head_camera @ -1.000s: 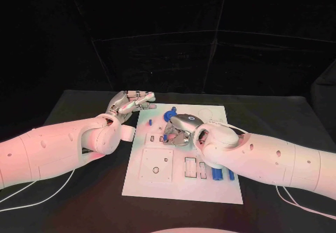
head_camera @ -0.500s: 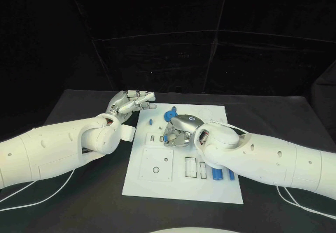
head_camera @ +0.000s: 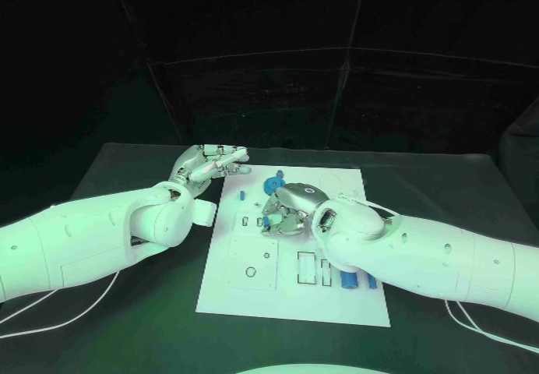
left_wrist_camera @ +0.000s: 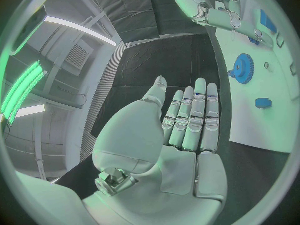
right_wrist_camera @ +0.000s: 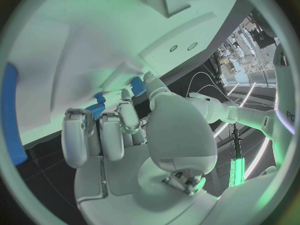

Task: Assemble the parts on the task board

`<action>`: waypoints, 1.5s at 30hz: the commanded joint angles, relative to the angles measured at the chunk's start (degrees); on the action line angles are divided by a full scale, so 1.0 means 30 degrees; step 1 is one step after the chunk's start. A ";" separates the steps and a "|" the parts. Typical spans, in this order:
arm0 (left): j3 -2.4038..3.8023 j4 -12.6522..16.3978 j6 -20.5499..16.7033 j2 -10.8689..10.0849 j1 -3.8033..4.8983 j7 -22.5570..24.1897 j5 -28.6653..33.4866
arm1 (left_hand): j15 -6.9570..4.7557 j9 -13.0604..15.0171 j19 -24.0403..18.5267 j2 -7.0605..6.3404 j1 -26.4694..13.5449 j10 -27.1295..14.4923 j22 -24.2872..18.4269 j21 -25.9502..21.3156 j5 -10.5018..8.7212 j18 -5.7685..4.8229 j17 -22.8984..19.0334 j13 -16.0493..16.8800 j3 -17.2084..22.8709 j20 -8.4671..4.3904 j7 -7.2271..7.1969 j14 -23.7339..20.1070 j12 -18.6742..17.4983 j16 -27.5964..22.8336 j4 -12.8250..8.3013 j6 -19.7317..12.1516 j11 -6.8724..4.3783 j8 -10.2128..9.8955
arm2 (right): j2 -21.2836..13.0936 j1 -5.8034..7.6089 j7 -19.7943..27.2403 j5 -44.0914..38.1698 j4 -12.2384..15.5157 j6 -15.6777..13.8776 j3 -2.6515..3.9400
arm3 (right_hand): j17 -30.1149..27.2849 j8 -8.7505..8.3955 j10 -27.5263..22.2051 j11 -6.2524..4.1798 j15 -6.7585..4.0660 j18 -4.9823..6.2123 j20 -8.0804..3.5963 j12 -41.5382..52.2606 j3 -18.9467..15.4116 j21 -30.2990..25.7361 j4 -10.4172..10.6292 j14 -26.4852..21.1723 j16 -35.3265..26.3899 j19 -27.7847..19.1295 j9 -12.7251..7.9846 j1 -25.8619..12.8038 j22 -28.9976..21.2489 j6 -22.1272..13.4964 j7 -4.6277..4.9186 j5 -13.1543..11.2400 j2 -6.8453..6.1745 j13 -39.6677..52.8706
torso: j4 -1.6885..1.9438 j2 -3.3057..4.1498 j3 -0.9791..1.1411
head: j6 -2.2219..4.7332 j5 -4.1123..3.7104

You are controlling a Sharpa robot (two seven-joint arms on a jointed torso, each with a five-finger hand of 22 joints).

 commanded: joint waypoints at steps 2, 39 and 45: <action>0.0017 0.0051 -0.0039 -0.0029 0.0035 -0.0034 0.0003 | -0.0026 -0.0017 0.0040 0.0188 0.0019 0.0134 -0.0020 -0.0126 -0.0065 0.0275 0.0023 -0.0013 0.0011 0.0093 -0.0023 -0.0153 -0.0132 -0.0094 -0.0118 0.0174 0.0019 -0.0108 | -0.0058 -0.0013 0.0175 0.0242 0.0086 -0.2289 -0.0012 | 0.2044 -0.0054 -0.0405 0.0193 0.0276 -0.0048 0.0272 -0.0565 -0.1412 -0.0149 0.0821 0.1368 -0.0187 -0.0027 0.0040 0.0115 0.2165 -0.0783 0.0197 0.0482 -0.0111 -0.0589 | -0.0027 -0.0004 0.0010 | -0.0018 0.0023; 0.0000 -0.0131 0.6218 0.0737 0.2465 -1.8589 -1.6189 | -0.4174 0.4868 1.1156 0.0423 -0.4571 0.7156 2.1533 2.1639 -0.0143 -0.1991 2.7067 1.9900 -0.3258 -0.4253 -0.3487 0.8740 2.0364 2.6021 0.3502 0.2326 -0.3801 0.5894 | -0.7776 0.3016 0.7264 1.1952 0.2114 -0.1212 0.0104 | 0.0761 0.0172 -0.0981 0.0161 0.0257 0.0365 0.0246 -0.1223 -0.2747 -0.1114 0.1011 0.1041 -0.1031 -0.1224 0.0129 0.3219 0.0378 -0.0933 0.0179 0.1108 0.1460 -0.1574 | -0.0205 -0.0942 0.0417 | -0.0225 0.0382; -0.0250 -0.0745 0.7294 0.1811 0.2892 -1.9730 -1.7571 | -0.4168 0.6655 1.1074 0.0528 -0.4443 0.6553 2.1377 2.1547 -0.0147 -0.1937 2.7067 2.0052 -0.3842 -0.4249 -0.3458 0.8740 2.0544 2.6021 0.4138 0.0863 -0.3774 0.7550 | -0.7613 0.3109 0.6926 1.2394 0.1659 -0.0881 0.0104 | 0.0687 0.0162 -0.0994 0.0137 0.0232 0.0386 0.0219 -0.1277 -0.2849 -0.1189 0.0983 0.1030 -0.1106 -0.1279 0.0119 0.3278 0.0273 -0.0920 0.0164 0.1550 0.1542 -0.1660 | -0.0254 -0.0996 0.0531 | -0.0384 0.0431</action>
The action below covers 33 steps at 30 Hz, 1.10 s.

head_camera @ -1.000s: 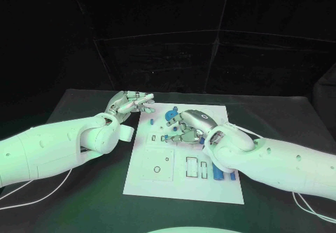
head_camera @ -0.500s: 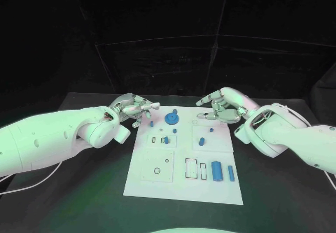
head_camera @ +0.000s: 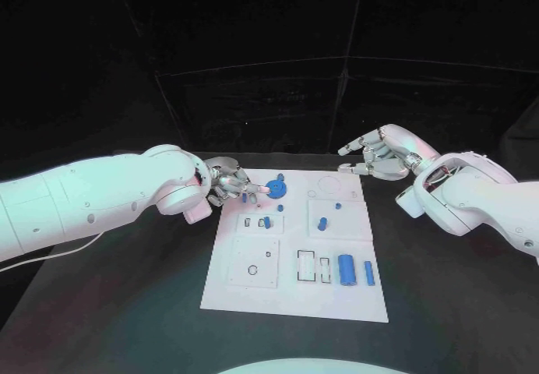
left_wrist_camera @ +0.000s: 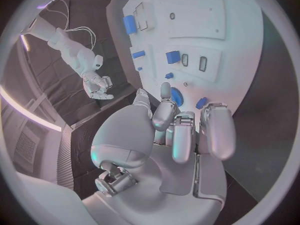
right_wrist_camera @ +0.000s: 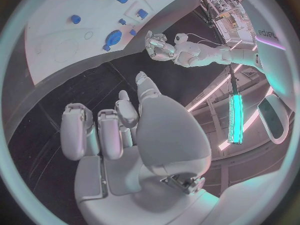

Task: Assemble the parts on the task board

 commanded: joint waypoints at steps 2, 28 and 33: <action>-0.0075 -0.0386 0.1785 0.0616 0.0153 -0.2233 -0.2353 | -0.0062 0.1047 0.0035 0.0201 0.0186 -0.0347 -0.0156 -0.0202 -0.0018 -0.0138 0.5019 0.0050 -0.0207 -0.0100 -0.0006 0.1981 0.0076 0.0057 0.0340 -0.0805 -0.0011 0.0948 | 0.0113 0.0074 -0.0468 0.0946 -0.0206 0.0872 0.0012 | 0.0692 0.0080 -0.0128 -0.0065 -0.0072 0.0387 -0.0011 -0.0073 -0.0163 -0.0083 -0.0020 0.0992 -0.0085 -0.0076 0.0005 0.0137 0.0271 0.0117 0.0003 0.0183 0.0118 -0.0039 | -0.0035 -0.0047 0.0048 | -0.0096 0.0043; -0.0802 -0.1949 0.3860 0.3243 0.0261 -0.2833 -0.3699 | -0.0030 0.2416 0.0075 0.0312 0.0428 -0.0454 -0.0026 -0.0179 0.0025 -0.0151 0.5019 0.0253 -0.0479 -0.0063 0.0019 0.1981 0.0281 0.0057 0.0450 -0.1791 0.0012 0.2128 | 0.0645 0.0104 -0.1314 0.0866 -0.0876 0.1872 0.0009 | 0.0383 0.0070 -0.0257 -0.0063 -0.0076 0.0496 -0.0022 -0.0267 -0.0301 -0.0332 0.0033 0.0922 -0.0278 -0.0402 -0.0001 0.0047 -0.0208 0.0114 0.0004 0.0346 0.0122 -0.0252 | 0.0008 0.0006 -0.0031 | -0.0367 0.0154; -0.0834 -0.2078 0.3900 0.3438 0.0245 -0.2856 -0.3717 | -0.0030 0.2424 0.0081 0.0314 0.0434 -0.0455 -0.0002 -0.0165 0.0027 -0.0156 0.5019 0.0254 -0.0479 -0.0063 0.0019 0.1981 0.0281 0.0057 0.0448 -0.1798 0.0012 0.2134 | 0.0718 0.0105 -0.1337 0.0815 -0.0926 0.1929 0.0008 | 0.0361 0.0060 -0.0291 -0.0061 -0.0077 0.0508 -0.0023 -0.0309 -0.0318 -0.0363 0.0030 0.0916 -0.0296 -0.0438 -0.0005 0.0054 -0.0262 0.0097 0.0006 0.0365 0.0121 -0.0294 | 0.0015 0.0005 -0.0023 | -0.0410 0.0180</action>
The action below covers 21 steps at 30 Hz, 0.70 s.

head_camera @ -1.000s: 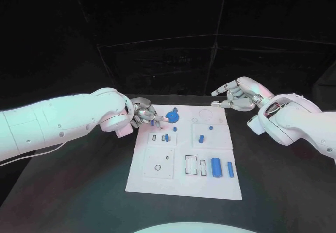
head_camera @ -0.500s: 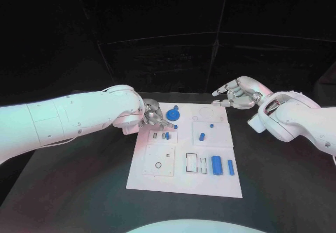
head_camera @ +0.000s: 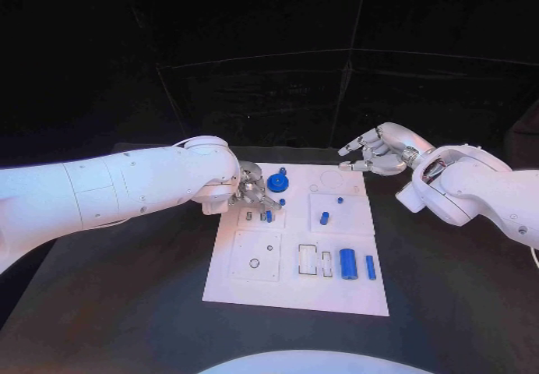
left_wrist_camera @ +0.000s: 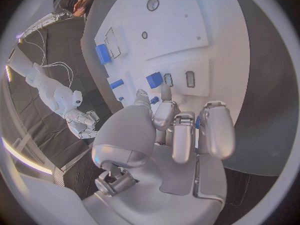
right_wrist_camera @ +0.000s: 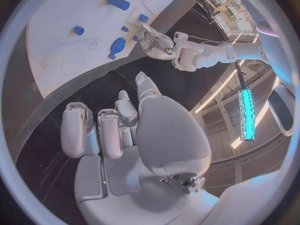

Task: Assemble the parts on the task board

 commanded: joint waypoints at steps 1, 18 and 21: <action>-0.0014 -0.0065 0.0480 0.0121 0.0011 -0.0190 -0.0297 | -0.0034 0.0046 0.0086 -0.0043 -0.0100 -0.0188 0.0033 -0.0003 0.0017 -0.0164 0.5025 0.0001 -0.0094 -0.0065 0.0014 0.1981 0.0076 0.0058 0.0056 -0.0115 0.0011 0.0089 | 0.0063 0.0048 -0.0060 -0.0028 -0.0025 0.0292 0.0011 | 0.0363 0.0061 -0.0177 -0.0029 -0.0077 0.0202 -0.0026 -0.0079 -0.0097 -0.0120 0.0022 0.0915 -0.0121 -0.0167 0.0000 0.0003 -0.0044 0.0097 0.0005 0.0086 0.0069 -0.0038 | -0.0003 0.0004 0.0002 | -0.0035 0.0019; -0.0032 0.0009 0.0844 0.0285 -0.0012 -0.0231 -0.0303 | -0.0037 0.0300 0.0124 0.0005 0.0168 -0.0179 0.0194 0.0088 0.0035 -0.0190 0.5025 0.0081 -0.0060 -0.0066 0.0001 0.1981 0.0159 0.0058 -0.0097 -0.0245 0.0001 0.0303 | 0.0197 0.0048 -0.0086 -0.0059 -0.0164 0.0397 0.0011 | 0.0376 0.0054 -0.0175 -0.0027 -0.0076 0.0202 -0.0028 -0.0070 -0.0118 -0.0128 0.0036 0.0917 -0.0123 -0.0168 -0.0002 -0.0008 -0.0049 0.0085 0.0008 0.0114 0.0089 -0.0031 | 0.0010 0.0007 -0.0019 | -0.0151 0.0055; -0.0033 0.0027 0.0907 0.0307 -0.0015 -0.0235 -0.0304 | -0.0039 0.0413 0.0132 0.0033 0.0335 -0.0173 0.0238 0.0111 0.0038 -0.0196 0.5025 0.0114 -0.0016 -0.0067 -0.0004 0.1981 0.0194 0.0058 -0.0213 -0.0300 -0.0003 0.0396 | 0.0207 0.0048 -0.0097 -0.0075 -0.0192 0.0419 0.0010 | 0.0367 0.0054 -0.0176 -0.0026 -0.0076 0.0203 -0.0028 -0.0070 -0.0133 -0.0134 0.0053 0.0915 -0.0132 -0.0170 -0.0003 -0.0026 -0.0055 0.0084 0.0009 0.0131 0.0105 -0.0033 | -0.0001 0.0006 -0.0030 | -0.0171 0.0069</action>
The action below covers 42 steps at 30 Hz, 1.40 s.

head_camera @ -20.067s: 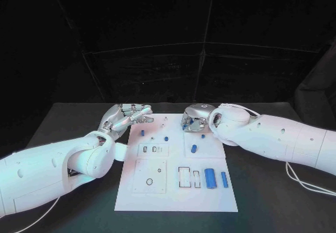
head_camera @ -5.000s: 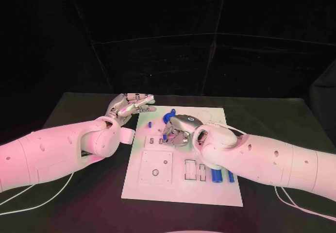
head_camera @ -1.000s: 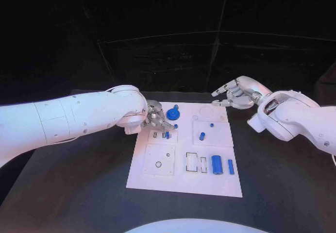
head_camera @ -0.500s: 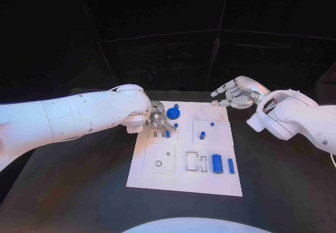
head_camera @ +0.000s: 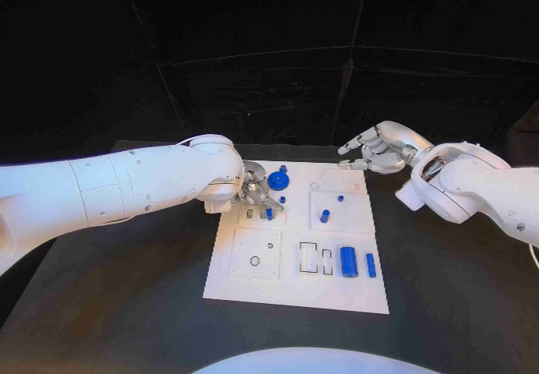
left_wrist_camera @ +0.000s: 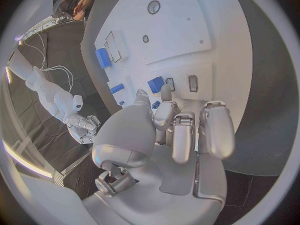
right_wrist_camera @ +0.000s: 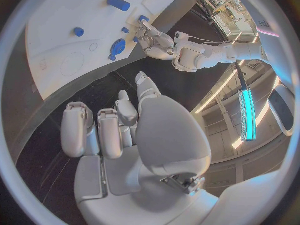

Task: Assemble the parts on the task board

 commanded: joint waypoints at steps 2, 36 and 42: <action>0.0001 0.0055 0.0424 0.0043 0.0017 -0.0147 -0.0140 | -0.0042 0.0149 0.0133 -0.0005 0.0360 -0.0111 0.0054 0.0121 0.0046 -0.0199 0.5027 0.0024 0.0098 -0.0070 -0.0006 0.1982 0.0093 0.0058 -0.0287 -0.0210 -0.0075 0.0156 | 0.0030 0.0048 0.0000 -0.0066 -0.0015 0.0188 0.0010 | 0.0369 0.0055 -0.0087 0.0009 -0.0076 0.0203 0.0034 -0.0019 -0.0092 -0.0086 0.0008 0.0919 -0.0051 -0.0110 0.0000 -0.0032 -0.0033 0.0084 0.0009 0.0154 0.0118 -0.0022 | 0.0005 0.0000 -0.0004 | -0.0047 0.0029; 0.0001 0.0345 0.0146 0.0010 0.0008 -0.0130 -0.0105 | -0.0258 0.0624 0.0027 0.1382 0.4453 -0.0405 -0.0005 -0.0001 0.0870 -0.0161 0.5027 -0.0149 0.4977 -0.0278 -0.0216 0.1982 -0.0199 0.0058 -0.4081 -0.1137 -0.0302 -0.0020 | 0.0253 0.0046 -0.0099 -0.0772 -0.0223 0.0430 0.0008 | 0.0411 0.0069 -0.0023 0.0005 -0.0079 0.0194 0.0031 0.0070 -0.0145 -0.0086 0.0078 0.0934 -0.0046 -0.0078 0.0006 -0.0083 -0.0004 0.0107 0.0003 0.0260 0.0218 0.0046 | 0.0016 -0.0002 -0.0004 | -0.0226 0.0007; 0.0002 0.0537 -0.0317 -0.0222 0.0006 -0.0080 0.0020 | -0.0148 0.0658 -0.0025 0.0597 0.3647 -0.0395 -0.0153 -0.0144 0.1002 -0.0122 0.5027 -0.0258 0.8004 -0.0221 -0.0026 0.1982 -0.0354 0.0058 -0.4893 -0.1172 -0.0256 -0.0163 | 0.0261 0.0044 -0.0122 -0.0811 -0.0247 0.0499 0.0008 | 0.0396 0.0074 -0.0011 0.0003 -0.0080 0.0193 0.0031 0.0087 -0.0145 -0.0086 0.0081 0.0931 -0.0056 -0.0074 0.0008 -0.0078 -0.0002 0.0116 0.0001 0.0277 0.0236 0.0058 | 0.0030 -0.0007 -0.0004 | -0.0271 0.0015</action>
